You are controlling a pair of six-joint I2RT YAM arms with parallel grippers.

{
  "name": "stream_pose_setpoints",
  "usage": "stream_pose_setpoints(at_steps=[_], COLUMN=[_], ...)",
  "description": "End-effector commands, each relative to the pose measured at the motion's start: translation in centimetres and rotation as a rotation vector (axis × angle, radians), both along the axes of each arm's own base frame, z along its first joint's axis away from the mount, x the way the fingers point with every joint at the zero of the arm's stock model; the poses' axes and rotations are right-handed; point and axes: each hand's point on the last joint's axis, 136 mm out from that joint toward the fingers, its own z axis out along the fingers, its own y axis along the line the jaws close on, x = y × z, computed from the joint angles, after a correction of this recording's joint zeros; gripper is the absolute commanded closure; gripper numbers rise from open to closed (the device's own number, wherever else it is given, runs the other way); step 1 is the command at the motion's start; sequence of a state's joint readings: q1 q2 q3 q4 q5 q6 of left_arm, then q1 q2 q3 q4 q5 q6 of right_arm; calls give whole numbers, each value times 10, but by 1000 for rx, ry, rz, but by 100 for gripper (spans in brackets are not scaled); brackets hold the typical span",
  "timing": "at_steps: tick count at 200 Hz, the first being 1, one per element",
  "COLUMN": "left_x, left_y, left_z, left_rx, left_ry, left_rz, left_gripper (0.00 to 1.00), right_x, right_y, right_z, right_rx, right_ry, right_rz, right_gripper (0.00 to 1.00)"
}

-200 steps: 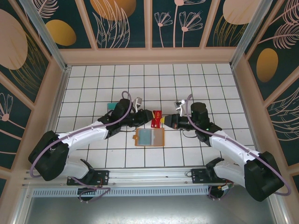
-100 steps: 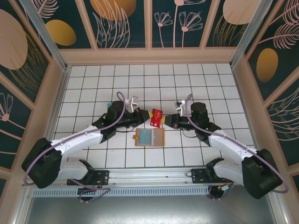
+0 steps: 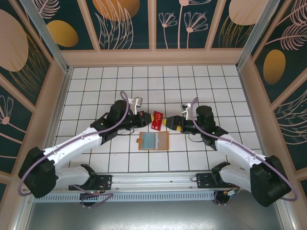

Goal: Take the credit cards out of the card holder

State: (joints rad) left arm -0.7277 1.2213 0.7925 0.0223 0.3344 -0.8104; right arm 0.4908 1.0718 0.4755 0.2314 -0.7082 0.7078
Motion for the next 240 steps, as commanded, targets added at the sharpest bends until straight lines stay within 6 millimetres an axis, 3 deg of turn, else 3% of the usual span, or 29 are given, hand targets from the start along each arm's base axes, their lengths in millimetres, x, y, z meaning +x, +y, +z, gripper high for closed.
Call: stream_pose_setpoints(at_steps=[1,26,68,119,170,240], left_x=[2,15,17,19,7,22], left_y=[33,65,100,137,147,147], left_z=[-16,-18,-21,-50,-73,-89], left_rx=[308,556,872,1251,1393,1421], left_ry=[-138,-282,-535,-667,-787,-827], left_rz=[-13,0,-138,-365,-623,-654], left_gripper=[100,100,100,100,100,100], right_x=[2,2,3,3,3,4], right_y=[-3,-4,-4,-4,-3,-3], right_z=[7,7,9,8,7,6], right_rx=[-21,-30,-30,-31,-32,-38], right_ry=[-47,-56,-71,-77,-75,-64], right_rz=[-11,-14,-17,-15,-9,-4], right_gripper=[1,1,1,1,1,1])
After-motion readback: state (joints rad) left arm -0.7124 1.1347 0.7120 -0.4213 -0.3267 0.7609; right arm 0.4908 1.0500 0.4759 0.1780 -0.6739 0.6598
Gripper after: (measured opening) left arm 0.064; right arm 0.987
